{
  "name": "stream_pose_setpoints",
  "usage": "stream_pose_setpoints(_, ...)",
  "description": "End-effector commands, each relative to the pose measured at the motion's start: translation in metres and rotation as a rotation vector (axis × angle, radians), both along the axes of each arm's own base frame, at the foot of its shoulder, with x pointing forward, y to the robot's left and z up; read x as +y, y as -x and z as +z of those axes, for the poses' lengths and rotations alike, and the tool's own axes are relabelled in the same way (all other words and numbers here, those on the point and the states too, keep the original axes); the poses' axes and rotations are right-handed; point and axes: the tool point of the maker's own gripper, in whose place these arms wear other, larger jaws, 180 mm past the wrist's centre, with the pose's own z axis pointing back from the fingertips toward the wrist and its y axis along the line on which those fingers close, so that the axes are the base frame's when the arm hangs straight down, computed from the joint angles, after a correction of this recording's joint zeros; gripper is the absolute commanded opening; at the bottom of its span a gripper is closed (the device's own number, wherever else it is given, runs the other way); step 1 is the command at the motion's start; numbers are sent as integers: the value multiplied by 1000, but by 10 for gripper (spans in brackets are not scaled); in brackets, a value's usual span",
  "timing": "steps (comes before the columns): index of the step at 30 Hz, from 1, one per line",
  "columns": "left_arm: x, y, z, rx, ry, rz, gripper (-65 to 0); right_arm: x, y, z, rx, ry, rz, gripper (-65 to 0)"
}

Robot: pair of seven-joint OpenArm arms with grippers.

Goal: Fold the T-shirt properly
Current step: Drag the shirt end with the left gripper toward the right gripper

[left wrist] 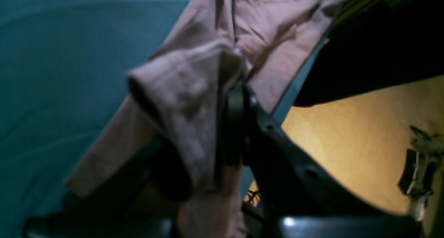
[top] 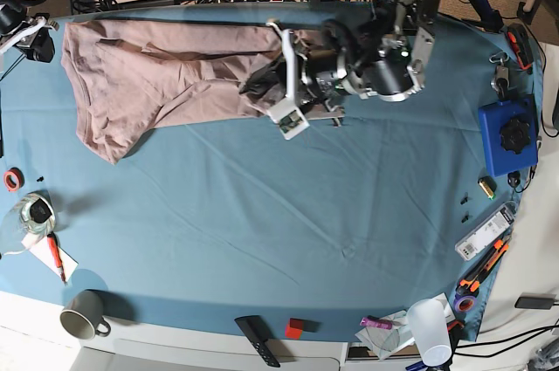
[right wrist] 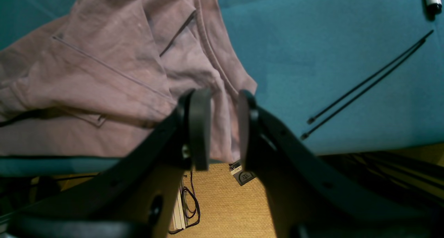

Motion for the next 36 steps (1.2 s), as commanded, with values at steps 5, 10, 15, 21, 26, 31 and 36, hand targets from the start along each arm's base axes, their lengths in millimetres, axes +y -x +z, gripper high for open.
stream_pose_setpoints(5,-21,0,18,-85,58,-18,-650,-5,-6,14,-36,31,9,-504)
stream_pose_setpoints(10,-29,4,20,-110,57,-38,-650,-5,-6,13,-36,31,9,-504)
stream_pose_setpoints(15,-36,0,30,-136,106,-20,-540,-5,-7,14,-38,31,9,-504)
stream_pose_setpoints(21,-40,-10,39,-104,155,61,-254,-5,-6,14,-38,31,9,-504)
stream_pose_setpoints(26,-32,-19,29,-132,71,104,-255,-5,-7,14,-38,31,9,-504)
stream_pose_setpoints(31,-20,-19,10,-46,-26,155,-256,-5,-7,14,-39,31,9,-504)
stream_pose_setpoints(36,-13,-15,-1,-28,-95,150,-309,-5,-7,14,-39,31,9,-504)
